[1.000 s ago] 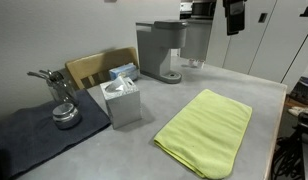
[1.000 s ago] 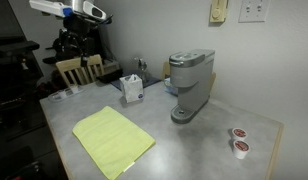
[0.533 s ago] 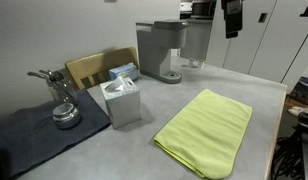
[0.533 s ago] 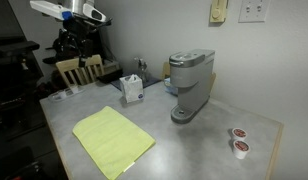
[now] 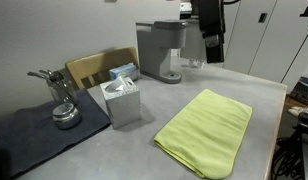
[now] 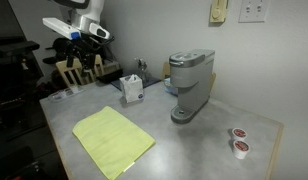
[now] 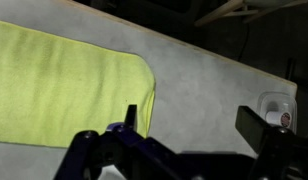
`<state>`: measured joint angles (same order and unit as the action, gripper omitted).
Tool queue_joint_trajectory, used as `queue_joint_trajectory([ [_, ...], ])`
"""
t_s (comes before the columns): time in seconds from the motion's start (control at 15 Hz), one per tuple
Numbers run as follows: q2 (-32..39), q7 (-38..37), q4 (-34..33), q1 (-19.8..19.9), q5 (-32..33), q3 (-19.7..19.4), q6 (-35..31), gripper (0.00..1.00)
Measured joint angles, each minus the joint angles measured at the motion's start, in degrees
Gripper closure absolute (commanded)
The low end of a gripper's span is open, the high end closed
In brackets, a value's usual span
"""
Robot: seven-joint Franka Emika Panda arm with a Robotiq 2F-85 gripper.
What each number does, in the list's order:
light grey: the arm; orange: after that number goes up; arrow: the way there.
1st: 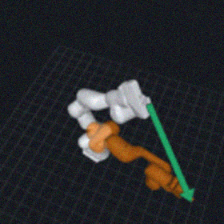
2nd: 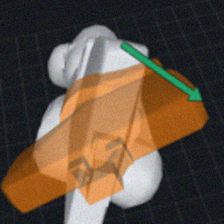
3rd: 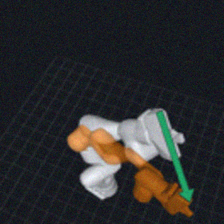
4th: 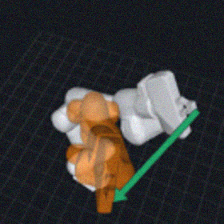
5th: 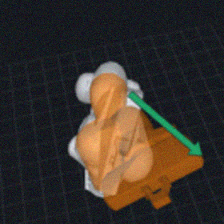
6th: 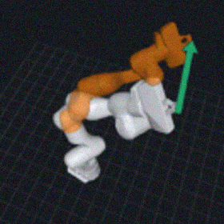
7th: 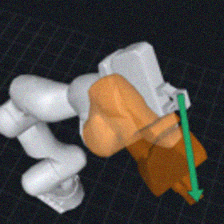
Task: Fold the towel
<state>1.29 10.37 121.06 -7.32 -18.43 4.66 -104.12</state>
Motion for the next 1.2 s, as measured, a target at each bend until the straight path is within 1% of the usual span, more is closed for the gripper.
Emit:
queue_joint_trajectory([
  [0.2,3.38,-2.30,-0.63,-0.03,0.05,1.12,-3.16,0.00],
  [0.47,6.86,-8.08,-0.76,-0.51,0.22,2.09,-10.25,0.00],
  [0.53,7.55,-9.25,-0.83,-0.64,0.26,2.23,-11.16,0.00],
  [0.73,8.63,-10.13,-1.19,-0.73,0.28,2.42,-11.54,0.00],
  [1.2,8.63,-10.18,-1.47,-0.73,0.28,2.42,-11.54,0.00],
])
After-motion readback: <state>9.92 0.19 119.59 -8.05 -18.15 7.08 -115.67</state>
